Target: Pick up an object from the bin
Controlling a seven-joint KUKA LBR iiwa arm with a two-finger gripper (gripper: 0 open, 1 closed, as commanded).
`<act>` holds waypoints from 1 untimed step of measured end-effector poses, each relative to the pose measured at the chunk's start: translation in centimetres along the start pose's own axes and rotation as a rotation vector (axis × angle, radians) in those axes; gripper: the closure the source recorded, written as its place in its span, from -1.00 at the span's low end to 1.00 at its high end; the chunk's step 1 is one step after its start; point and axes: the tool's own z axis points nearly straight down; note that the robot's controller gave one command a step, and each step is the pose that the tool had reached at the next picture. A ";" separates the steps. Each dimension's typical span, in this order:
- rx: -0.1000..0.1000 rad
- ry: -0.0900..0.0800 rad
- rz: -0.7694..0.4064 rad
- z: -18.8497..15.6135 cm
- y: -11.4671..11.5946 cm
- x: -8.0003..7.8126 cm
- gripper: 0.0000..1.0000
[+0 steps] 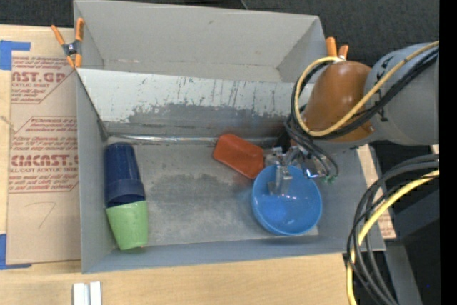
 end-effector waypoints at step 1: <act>0.005 -0.015 -0.303 -0.1 0.4 -0.1 1.00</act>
Offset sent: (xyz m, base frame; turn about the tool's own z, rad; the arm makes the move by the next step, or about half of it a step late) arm -0.0012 0.0036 -0.0041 -0.0756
